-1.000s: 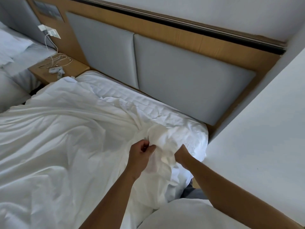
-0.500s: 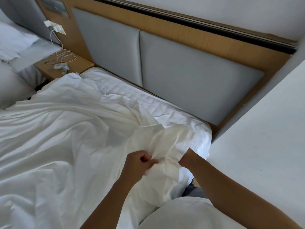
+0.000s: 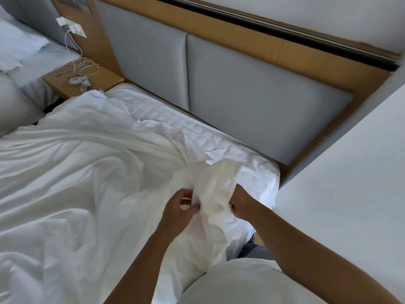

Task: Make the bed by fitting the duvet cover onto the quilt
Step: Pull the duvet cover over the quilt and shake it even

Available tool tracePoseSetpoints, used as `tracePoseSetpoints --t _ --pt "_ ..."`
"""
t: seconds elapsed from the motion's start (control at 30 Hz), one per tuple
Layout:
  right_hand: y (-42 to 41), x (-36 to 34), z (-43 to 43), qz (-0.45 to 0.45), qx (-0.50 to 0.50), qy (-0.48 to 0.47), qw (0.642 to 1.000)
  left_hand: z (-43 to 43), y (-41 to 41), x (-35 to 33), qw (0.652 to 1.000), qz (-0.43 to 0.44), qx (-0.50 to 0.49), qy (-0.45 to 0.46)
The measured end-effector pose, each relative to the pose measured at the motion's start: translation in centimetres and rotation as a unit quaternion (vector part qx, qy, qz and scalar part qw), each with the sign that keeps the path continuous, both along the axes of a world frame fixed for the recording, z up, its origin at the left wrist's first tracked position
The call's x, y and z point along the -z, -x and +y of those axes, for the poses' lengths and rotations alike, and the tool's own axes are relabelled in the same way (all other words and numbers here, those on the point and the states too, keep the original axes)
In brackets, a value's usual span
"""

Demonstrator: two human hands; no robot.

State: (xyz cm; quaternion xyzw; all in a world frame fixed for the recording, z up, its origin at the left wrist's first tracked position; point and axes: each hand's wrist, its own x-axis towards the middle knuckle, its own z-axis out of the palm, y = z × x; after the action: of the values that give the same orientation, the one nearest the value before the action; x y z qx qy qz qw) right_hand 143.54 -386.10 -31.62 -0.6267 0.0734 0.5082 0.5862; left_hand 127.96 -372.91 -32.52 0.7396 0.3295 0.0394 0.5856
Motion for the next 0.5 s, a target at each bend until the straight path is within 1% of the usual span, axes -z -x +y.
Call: tracePoseSetpoints --t 0.03,0.07,0.1,0.13,0.17,0.2,0.27,0.3,0.4,0.5 --pt "0.1 -0.4 -0.2 -0.001 -0.018 -0.01 1.0 0.1 -0.9 -0.7 0.999 -0.001 0.002 0.035" --pt "0.1 -0.2 -0.9 -0.01 -0.036 -0.018 0.999 -0.2 -1.7 -1.3 0.998 0.014 0.028 0.054" --pt "0.1 -0.2 -1.3 0.011 -0.032 -0.017 0.999 -0.7 -2.5 -1.6 0.996 0.04 0.063 0.048" --pt "-0.1 0.0 -1.7 0.017 -0.022 0.013 1.0 -1.2 -3.0 -1.5 0.994 0.059 0.088 0.028" --pt "-0.1 0.3 -2.2 0.003 -0.044 0.036 0.998 -1.8 -3.5 -1.2 0.994 0.061 0.093 0.012" --pt "0.1 0.6 -2.6 -0.011 -0.073 0.026 0.997 -2.4 -3.8 -0.9 0.995 0.052 0.082 0.016" --pt "0.5 0.0 -2.5 -0.043 -0.119 -0.03 0.991 -3.2 -3.7 -0.4 0.997 0.032 0.048 0.058" --pt "0.4 0.6 -2.2 -0.028 -0.12 -0.041 0.992 -3.4 -3.5 -0.1 0.996 0.028 0.034 0.078" --pt "-0.4 1.8 -2.0 -0.011 -0.153 0.002 0.988 -3.4 -2.9 0.5 0.992 0.031 0.01 0.123" --pt "-2.4 1.6 -1.8 0.031 -0.167 0.054 0.984 -4.4 -2.6 0.9 0.993 0.036 0.049 0.104"
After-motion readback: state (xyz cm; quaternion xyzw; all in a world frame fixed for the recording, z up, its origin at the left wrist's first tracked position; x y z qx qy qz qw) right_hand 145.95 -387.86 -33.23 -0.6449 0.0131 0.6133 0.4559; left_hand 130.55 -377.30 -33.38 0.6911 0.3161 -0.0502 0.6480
